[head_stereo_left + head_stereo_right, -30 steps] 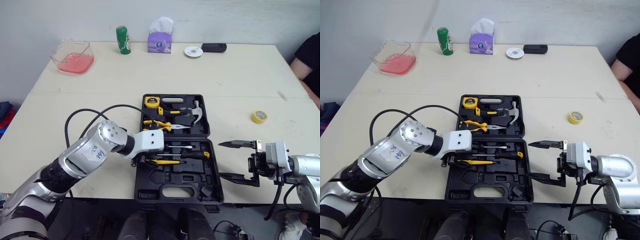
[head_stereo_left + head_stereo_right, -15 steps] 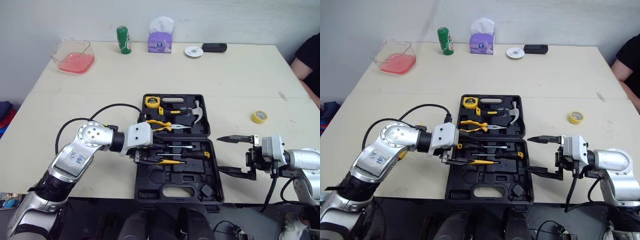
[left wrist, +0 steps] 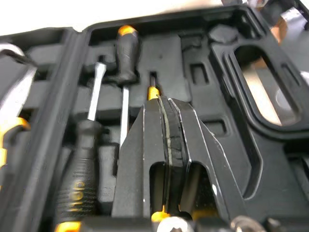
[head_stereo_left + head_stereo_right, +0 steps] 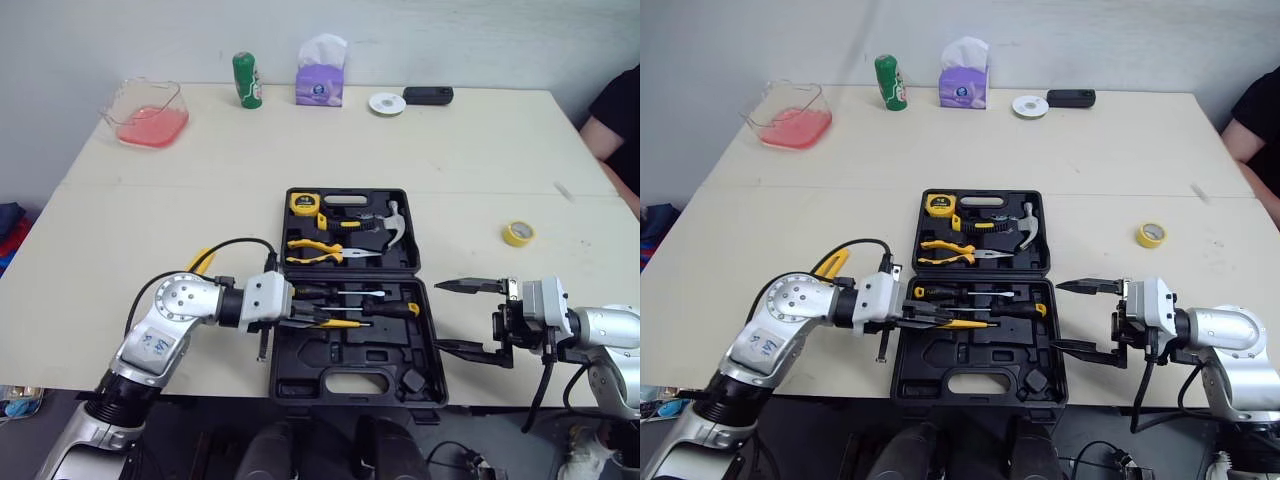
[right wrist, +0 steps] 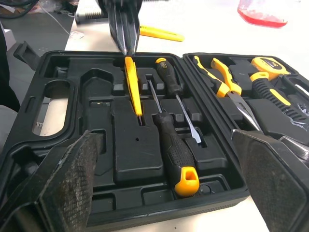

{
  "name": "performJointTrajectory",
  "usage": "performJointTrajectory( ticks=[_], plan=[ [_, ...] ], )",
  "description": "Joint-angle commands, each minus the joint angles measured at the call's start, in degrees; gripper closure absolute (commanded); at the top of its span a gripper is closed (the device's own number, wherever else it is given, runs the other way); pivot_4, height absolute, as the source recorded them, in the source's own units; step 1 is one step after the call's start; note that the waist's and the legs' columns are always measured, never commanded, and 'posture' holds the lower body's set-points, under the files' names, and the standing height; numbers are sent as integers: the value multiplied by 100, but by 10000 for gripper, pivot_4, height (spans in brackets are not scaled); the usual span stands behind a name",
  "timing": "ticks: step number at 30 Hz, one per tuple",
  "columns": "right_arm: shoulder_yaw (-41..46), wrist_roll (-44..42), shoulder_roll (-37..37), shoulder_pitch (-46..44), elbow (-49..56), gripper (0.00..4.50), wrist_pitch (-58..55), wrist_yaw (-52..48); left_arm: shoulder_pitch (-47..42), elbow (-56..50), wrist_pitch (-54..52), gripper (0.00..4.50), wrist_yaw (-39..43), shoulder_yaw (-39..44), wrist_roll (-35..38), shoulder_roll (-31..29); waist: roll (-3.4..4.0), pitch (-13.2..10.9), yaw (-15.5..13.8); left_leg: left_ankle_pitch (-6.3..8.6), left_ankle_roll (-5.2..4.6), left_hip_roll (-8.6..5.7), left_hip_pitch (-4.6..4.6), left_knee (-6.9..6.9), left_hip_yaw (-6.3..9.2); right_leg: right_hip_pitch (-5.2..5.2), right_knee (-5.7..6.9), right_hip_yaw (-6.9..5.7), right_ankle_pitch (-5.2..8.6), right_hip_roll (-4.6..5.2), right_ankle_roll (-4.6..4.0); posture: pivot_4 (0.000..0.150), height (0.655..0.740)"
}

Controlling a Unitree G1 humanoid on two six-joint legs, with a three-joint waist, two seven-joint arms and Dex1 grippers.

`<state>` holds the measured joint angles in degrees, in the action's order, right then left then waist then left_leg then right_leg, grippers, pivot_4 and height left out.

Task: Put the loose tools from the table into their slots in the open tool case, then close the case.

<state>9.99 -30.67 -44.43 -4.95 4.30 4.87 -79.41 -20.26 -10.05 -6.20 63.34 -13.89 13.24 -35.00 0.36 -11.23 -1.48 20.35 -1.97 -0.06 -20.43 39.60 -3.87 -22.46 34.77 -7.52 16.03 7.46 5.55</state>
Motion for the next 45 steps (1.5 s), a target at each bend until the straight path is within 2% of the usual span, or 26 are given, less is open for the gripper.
performJointTrajectory(
  ticks=[1, 10, 21, 28, 34, 41, 45],
  plan=[
    [180, -90, -73, 72, 204, 0, -6, 51, 41, 49, 154, 44375, 17, -53, -82, 32, 0, 0, 2, 0, 0, 1, 0, 0, 0, 0, 0, 0, 0, 0, 0, 1500, 7400],
    [150, -107, -75, 53, 273, 0, -69, 131, 5, 299, 118, 44375, -139, -89, -283, 154, 0, 0, 0, 0, 0, -1, 0, 1, 0, 1, 1, 0, 0, 3, 0, 1500, 7400],
    [120, -109, -80, 54, 387, 0, -201, 178, -71, 484, -146, 44375, -261, 2, -170, 368, 0, 0, -7, 1, -1, -2, 0, 2, 1, 1, 1, 0, 0, 4, 1, 1500, 7400],
    [137, -108, -67, 93, 472, 0, -274, 208, -74, 575, -348, 44375, -372, -202, -573, 269, -1, 1, -7, 1, -1, -3, 1, 2, 1, 3, 2, -1, -1, 4, 1, 1500, 7400],
    [123, -102, -67, 66, 472, 0, -292, 233, -26, 554, -386, 44375, -230, -299, -599, 244, 0, 1, -5, 1, -1, -2, 3, 2, 2, 6, 2, 0, -1, 5, 1, 1500, 7400],
    [119, -87, -60, 70, 461, 0, -311, 275, -43, 801, -575, 44375, -449, -599, -1138, 126, 3, 7, -8, 1, -1, -2, 15, 1, 2, 17, 0, 1, -1, 6, 1, 1500, 7400],
    [157, -83, -76, 63, 426, 0, -314, 274, -41, 805, -670, 44375, -403, -595, -1061, 81, 15, 20, -6, 5, -5, -1, 33, 2, 11, 43, -8, -1, -1, 14, 1, 1500, 7400]
  ],
)
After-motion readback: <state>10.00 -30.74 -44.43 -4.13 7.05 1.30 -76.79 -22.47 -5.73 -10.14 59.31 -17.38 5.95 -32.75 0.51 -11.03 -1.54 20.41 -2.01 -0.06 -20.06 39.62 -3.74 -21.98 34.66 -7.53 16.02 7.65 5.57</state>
